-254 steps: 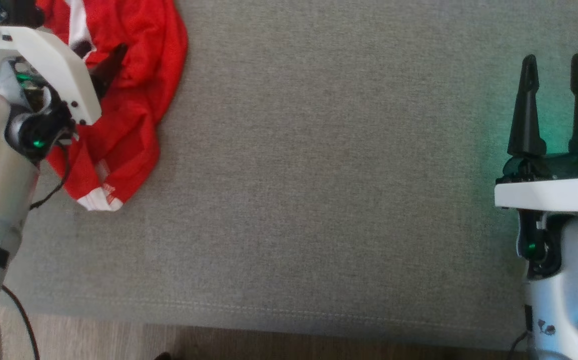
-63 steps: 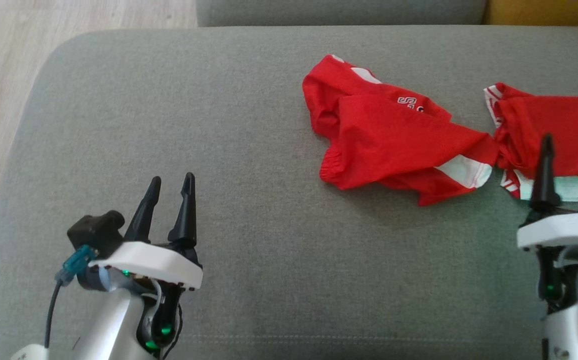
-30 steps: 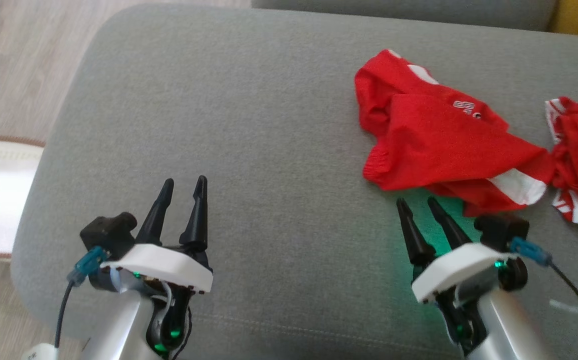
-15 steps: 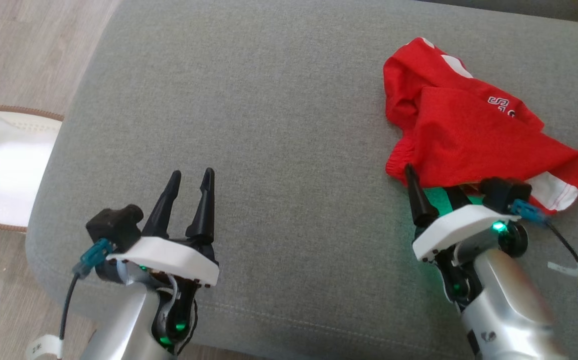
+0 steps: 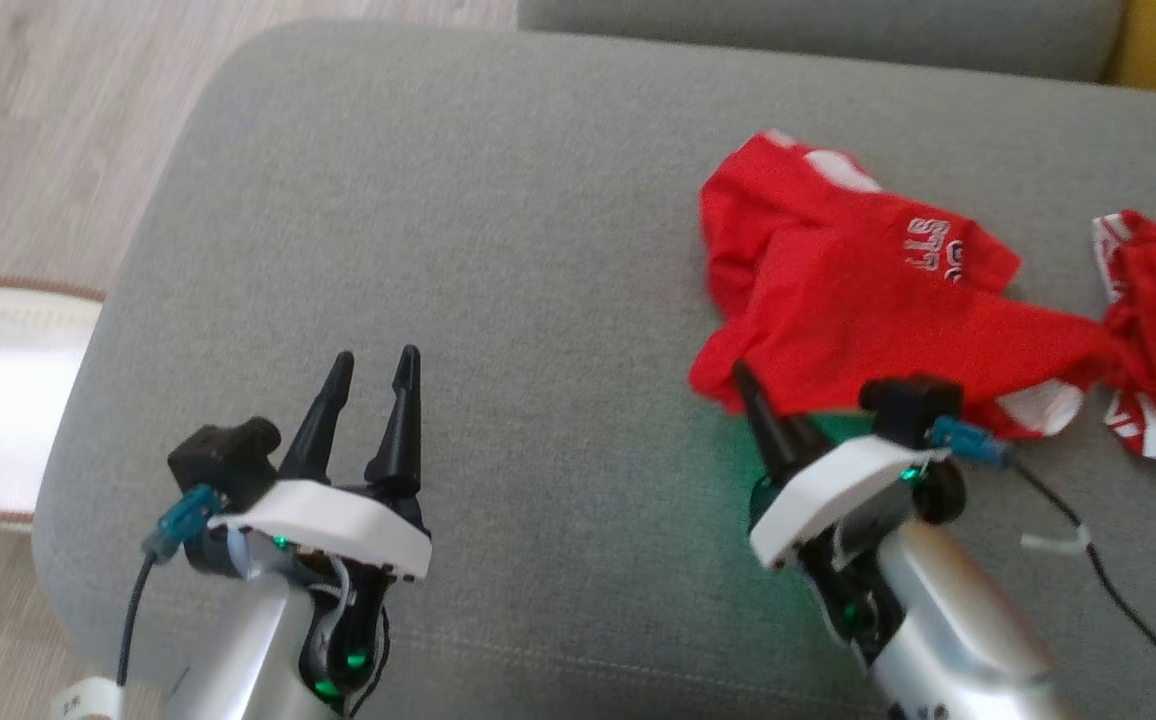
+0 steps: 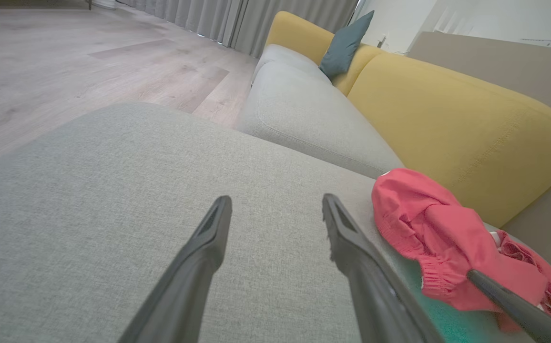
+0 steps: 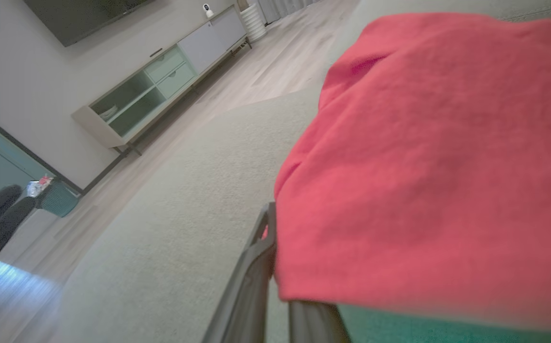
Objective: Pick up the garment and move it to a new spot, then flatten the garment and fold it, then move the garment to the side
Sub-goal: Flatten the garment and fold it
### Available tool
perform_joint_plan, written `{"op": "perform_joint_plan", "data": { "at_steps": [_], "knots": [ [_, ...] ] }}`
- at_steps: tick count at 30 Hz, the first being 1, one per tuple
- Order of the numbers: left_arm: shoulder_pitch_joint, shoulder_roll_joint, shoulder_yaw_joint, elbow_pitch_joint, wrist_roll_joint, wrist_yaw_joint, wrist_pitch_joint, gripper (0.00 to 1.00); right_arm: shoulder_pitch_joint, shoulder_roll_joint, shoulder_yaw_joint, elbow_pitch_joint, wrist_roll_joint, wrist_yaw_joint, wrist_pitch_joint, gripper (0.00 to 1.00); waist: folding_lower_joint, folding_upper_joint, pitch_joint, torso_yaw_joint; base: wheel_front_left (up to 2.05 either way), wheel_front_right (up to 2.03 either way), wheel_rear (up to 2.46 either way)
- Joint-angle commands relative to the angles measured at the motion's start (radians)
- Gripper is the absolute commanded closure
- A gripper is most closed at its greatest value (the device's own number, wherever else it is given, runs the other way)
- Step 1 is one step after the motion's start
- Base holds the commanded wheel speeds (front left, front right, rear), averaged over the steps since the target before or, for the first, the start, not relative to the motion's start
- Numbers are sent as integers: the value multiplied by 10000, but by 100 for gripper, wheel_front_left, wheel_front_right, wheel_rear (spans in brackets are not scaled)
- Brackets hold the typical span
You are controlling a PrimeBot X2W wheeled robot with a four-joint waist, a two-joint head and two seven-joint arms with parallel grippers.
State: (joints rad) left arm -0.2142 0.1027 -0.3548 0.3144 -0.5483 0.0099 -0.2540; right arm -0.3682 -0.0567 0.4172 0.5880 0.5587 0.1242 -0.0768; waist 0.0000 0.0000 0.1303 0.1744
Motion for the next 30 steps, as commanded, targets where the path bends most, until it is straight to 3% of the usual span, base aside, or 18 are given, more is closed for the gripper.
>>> {"op": "perform_joint_plan", "data": {
  "at_steps": [1,8,16,23,30],
  "knots": [
    [-162,91,359,-270,80,44,-76,0,137,65,312,-520,106,65,77,100,0,0,-260,-179,0,0,0],
    [145,174,433,-356,53,107,-77,0,1029,65,462,-2315,205,65,1190,100,0,0,-654,-380,0,0,0],
    [59,132,350,-560,56,95,-76,0,643,65,-856,-3691,56,65,2460,100,0,0,-204,-62,0,0,0],
    [-271,20,230,-460,54,-32,-77,0,-1201,65,-2101,-2135,-128,65,3762,100,0,0,329,457,0,0,0],
    [-596,-182,171,-327,65,-191,-77,0,-3213,18,-2927,-56,-1314,65,4657,100,0,0,792,1079,0,0,0]
  ]
}}
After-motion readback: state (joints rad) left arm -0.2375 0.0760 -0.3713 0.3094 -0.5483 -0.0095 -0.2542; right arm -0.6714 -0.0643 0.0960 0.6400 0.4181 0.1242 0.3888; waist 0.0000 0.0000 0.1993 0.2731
